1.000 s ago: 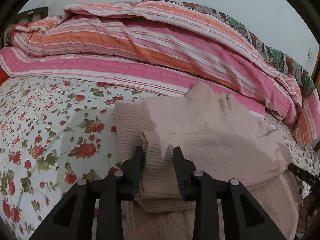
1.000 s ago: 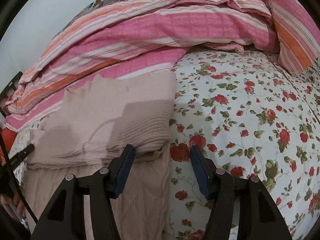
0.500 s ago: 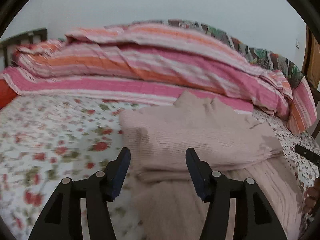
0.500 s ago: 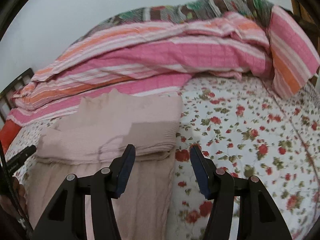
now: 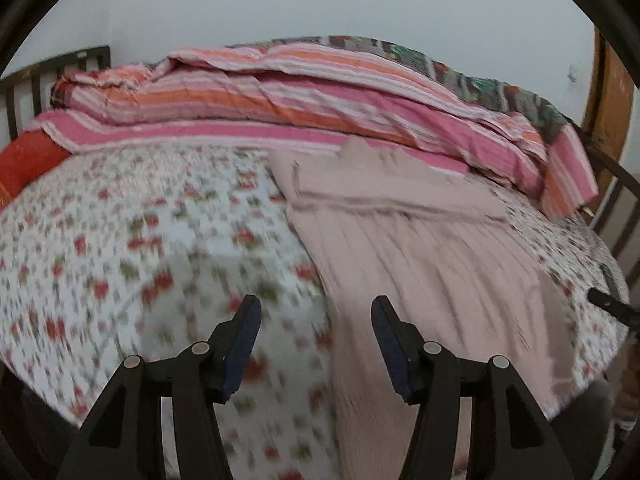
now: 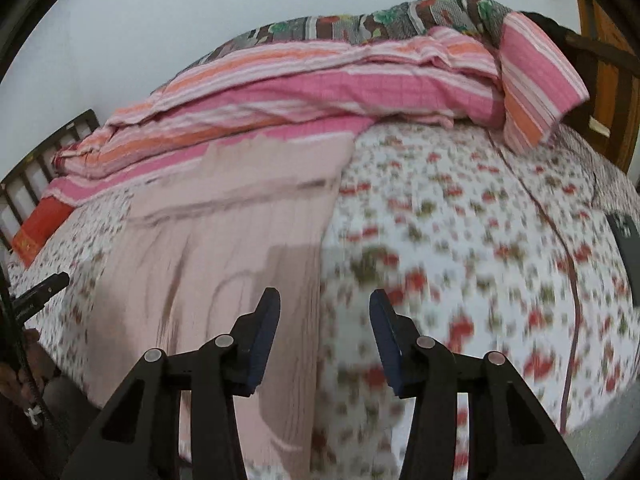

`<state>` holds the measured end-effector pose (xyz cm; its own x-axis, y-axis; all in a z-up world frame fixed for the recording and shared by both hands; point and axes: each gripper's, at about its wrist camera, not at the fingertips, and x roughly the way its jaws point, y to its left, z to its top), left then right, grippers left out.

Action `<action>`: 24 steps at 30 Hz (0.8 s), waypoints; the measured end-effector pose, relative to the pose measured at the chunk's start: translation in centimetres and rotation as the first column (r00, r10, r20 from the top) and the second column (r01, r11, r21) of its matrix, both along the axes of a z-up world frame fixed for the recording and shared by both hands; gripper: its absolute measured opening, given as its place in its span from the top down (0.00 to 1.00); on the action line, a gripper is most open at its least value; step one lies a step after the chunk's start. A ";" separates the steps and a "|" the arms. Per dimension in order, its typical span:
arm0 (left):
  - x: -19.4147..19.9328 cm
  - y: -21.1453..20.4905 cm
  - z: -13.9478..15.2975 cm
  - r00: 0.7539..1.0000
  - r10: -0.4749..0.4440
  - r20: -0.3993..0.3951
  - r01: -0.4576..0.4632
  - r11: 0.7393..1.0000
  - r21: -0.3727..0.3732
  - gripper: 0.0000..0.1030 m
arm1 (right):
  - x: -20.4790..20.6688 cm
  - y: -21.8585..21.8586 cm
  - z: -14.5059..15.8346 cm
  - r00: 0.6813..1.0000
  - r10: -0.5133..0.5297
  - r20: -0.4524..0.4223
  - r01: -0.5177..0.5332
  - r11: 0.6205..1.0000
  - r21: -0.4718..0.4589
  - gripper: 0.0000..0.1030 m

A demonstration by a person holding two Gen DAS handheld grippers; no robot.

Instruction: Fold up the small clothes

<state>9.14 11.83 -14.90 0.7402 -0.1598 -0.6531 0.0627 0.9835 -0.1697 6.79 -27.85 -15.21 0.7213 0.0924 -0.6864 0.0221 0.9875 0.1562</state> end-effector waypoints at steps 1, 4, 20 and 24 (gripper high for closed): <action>-0.9 -0.2 -0.6 1.000 -0.014 -0.013 0.014 1.000 -0.021 0.47 | -0.8 0.0 -0.4 1.000 0.006 -0.003 -0.006 1.000 0.009 0.55; -2.2 -0.7 -2.1 0.998 -0.042 -0.054 0.038 0.997 -0.060 0.47 | -2.7 0.6 -2.0 1.000 0.024 -0.012 -0.024 1.000 0.019 0.55; -3.9 -4.2 -7.3 0.992 -0.009 -0.123 0.007 1.000 -0.015 0.92 | -3.2 5.1 -7.7 0.991 0.089 -0.100 -0.093 0.995 -0.040 0.89; -4.4 -2.3 -5.9 0.997 0.005 -0.076 -0.008 0.999 -0.051 0.94 | -4.7 4.0 -5.7 0.996 0.089 0.008 -0.089 0.995 -0.041 0.96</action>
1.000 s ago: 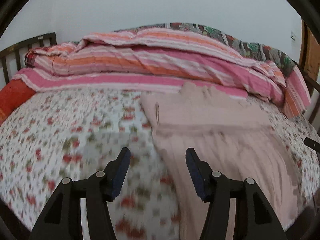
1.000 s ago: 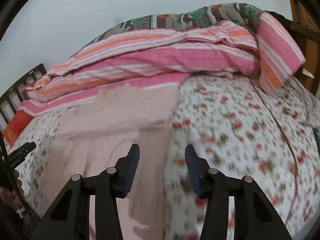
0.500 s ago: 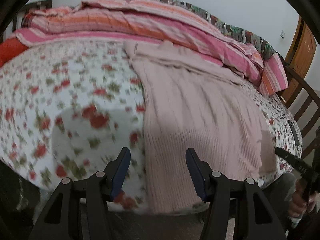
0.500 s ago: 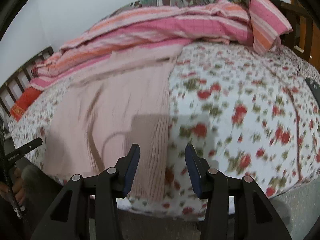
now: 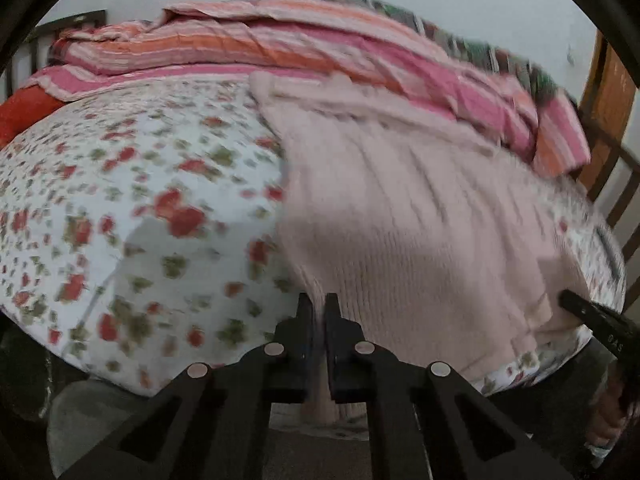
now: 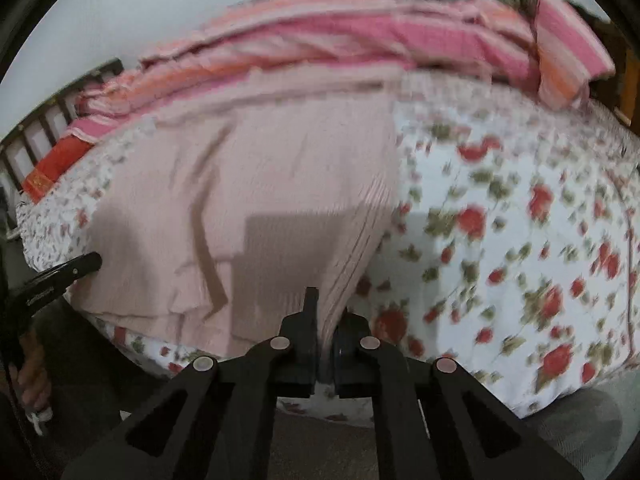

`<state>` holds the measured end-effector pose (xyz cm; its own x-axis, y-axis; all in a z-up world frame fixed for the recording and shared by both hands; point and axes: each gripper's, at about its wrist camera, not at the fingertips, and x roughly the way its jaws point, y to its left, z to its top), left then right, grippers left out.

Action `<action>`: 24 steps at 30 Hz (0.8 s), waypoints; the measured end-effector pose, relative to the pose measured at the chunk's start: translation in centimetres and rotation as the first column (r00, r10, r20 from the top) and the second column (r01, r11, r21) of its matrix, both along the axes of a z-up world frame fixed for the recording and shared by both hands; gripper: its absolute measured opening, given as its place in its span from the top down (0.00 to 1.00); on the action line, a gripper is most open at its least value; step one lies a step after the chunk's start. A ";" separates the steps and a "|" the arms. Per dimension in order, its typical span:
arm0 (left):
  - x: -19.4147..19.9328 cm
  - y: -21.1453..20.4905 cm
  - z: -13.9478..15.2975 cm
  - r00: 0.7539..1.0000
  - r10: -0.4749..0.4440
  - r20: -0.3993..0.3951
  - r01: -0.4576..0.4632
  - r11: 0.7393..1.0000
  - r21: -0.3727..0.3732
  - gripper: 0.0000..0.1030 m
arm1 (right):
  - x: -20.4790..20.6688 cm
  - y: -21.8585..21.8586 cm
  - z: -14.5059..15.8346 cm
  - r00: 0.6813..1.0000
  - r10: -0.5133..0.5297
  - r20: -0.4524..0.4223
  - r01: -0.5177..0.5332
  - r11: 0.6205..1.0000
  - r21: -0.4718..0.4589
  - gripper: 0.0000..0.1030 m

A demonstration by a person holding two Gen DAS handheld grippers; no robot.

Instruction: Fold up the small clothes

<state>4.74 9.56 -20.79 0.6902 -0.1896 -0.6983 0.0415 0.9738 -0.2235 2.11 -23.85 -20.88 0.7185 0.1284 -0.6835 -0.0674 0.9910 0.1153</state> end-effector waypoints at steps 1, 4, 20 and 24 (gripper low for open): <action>-0.2 0.9 0.3 1.000 0.008 0.005 -0.008 1.000 -0.016 0.94 | -0.4 -1.0 0.5 1.000 -0.021 0.019 0.020 1.000 0.024 0.96; -0.3 3.4 0.7 1.000 0.024 -0.004 -0.024 0.998 -0.057 0.94 | -0.6 -4.6 0.6 0.995 -0.097 -0.013 0.098 0.989 0.111 0.96; 3.6 2.5 -0.5 0.996 -0.002 -0.087 -0.009 0.991 -0.130 0.74 | 3.9 -2.6 0.3 0.998 -0.015 -0.068 0.021 0.995 0.098 0.60; 4.1 1.9 -0.4 0.996 -0.028 -0.080 0.017 0.992 -0.126 0.73 | 4.9 -1.6 -0.4 0.996 -0.005 -0.087 0.010 0.998 0.057 0.59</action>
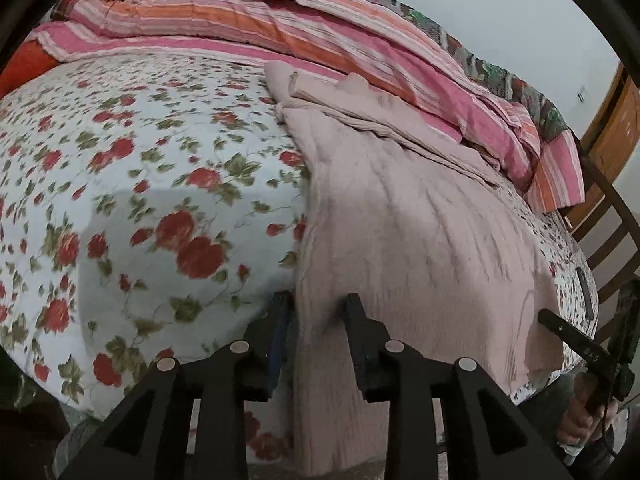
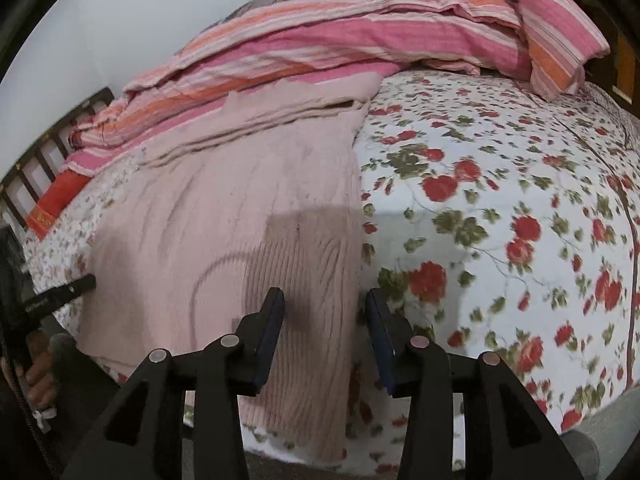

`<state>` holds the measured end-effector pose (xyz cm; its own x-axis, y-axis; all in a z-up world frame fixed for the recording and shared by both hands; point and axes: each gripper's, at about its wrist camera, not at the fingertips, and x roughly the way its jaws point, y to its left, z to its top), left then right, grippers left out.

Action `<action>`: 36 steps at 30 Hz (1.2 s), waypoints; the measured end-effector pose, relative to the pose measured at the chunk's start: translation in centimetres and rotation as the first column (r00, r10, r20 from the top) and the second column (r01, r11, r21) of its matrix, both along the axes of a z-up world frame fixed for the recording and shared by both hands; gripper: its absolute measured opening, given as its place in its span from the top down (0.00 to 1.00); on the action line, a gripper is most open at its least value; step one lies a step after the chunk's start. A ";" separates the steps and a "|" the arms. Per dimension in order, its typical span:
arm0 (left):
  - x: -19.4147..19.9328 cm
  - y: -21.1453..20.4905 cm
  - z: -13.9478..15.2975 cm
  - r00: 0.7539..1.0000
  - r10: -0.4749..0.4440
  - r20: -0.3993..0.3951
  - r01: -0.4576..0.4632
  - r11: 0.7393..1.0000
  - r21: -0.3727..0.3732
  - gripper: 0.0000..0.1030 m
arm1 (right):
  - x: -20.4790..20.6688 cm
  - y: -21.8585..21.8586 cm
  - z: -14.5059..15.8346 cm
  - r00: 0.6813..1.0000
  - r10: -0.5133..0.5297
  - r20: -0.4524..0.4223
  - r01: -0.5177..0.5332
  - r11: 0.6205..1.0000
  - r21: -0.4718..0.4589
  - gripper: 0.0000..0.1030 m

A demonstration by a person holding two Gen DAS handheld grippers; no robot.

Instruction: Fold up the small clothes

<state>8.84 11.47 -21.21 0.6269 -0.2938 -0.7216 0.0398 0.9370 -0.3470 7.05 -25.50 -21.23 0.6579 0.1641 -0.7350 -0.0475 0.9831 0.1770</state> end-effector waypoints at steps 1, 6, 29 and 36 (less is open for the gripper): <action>-0.2 -0.1 -0.1 1.000 -0.013 0.000 0.013 1.000 -0.002 0.73 | -0.1 0.2 -0.1 1.000 0.004 -0.001 -0.004 1.000 -0.009 0.59; -1.5 -0.4 -1.2 0.997 -0.066 -0.050 0.062 0.995 -0.073 0.75 | -1.2 0.4 -0.5 0.999 0.031 -0.034 -0.031 0.999 0.010 0.61; -5.8 1.1 3.4 0.996 -0.060 0.067 0.074 0.970 -0.232 0.94 | -5.7 -2.1 2.7 0.997 0.004 0.083 -0.024 0.971 0.236 0.96; -5.1 1.6 8.5 0.984 -0.031 0.173 0.074 0.965 -0.251 0.94 | -4.9 -2.9 7.8 0.980 -0.041 0.194 -0.026 0.943 0.331 0.96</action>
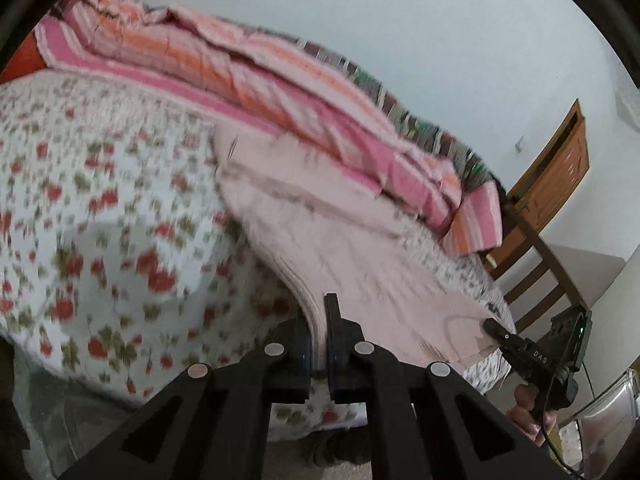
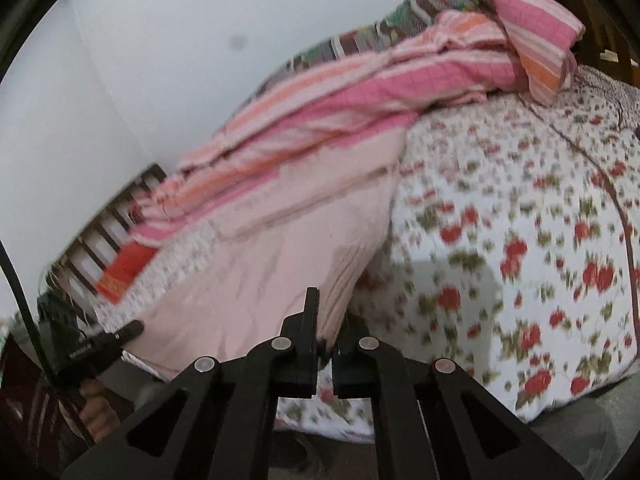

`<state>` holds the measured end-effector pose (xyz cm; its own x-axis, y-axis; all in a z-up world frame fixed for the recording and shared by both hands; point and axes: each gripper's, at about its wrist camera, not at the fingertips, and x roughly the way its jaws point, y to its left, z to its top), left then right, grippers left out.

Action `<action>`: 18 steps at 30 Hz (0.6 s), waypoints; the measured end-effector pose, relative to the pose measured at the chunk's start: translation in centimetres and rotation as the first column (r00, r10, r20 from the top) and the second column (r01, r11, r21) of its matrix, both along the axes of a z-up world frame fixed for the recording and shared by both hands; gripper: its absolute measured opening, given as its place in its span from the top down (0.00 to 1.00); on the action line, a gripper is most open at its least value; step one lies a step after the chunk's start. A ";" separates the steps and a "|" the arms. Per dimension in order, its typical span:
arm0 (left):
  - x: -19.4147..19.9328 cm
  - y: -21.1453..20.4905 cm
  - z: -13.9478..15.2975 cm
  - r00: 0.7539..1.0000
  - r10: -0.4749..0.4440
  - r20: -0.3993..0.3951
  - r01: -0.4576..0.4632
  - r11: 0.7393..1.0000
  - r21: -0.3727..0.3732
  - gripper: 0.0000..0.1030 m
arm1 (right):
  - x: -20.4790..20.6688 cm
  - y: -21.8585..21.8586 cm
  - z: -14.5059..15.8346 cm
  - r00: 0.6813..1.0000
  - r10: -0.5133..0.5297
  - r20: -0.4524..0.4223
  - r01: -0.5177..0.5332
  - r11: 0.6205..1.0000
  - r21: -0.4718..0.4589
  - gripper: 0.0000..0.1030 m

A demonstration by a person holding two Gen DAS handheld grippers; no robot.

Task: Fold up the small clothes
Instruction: 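Lift the hem with both grippers and fold it toward the collar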

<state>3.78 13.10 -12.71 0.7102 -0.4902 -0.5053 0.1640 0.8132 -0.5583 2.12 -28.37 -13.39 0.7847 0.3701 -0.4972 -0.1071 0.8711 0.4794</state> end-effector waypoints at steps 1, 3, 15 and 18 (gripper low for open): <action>0.4 0.1 0.6 1.000 0.005 0.011 -0.005 1.000 -0.003 0.94 | 0.2 -0.1 0.4 1.000 -0.007 0.015 0.007 1.000 0.010 0.96; 1.4 0.2 1.4 0.999 0.020 0.028 -0.020 1.000 -0.008 0.94 | 0.9 -0.4 1.3 0.999 -0.016 0.044 0.014 0.999 0.037 0.96; 9.2 0.4 4.9 0.992 0.077 0.103 -0.081 0.996 0.030 0.94 | 8.4 -1.8 4.1 0.993 -0.055 0.107 0.037 0.985 0.167 0.96; 12.1 0.5 4.9 0.989 0.109 0.101 -0.114 0.993 0.040 0.94 | 11.6 -1.8 4.6 0.994 -0.056 0.094 0.037 0.981 0.190 0.96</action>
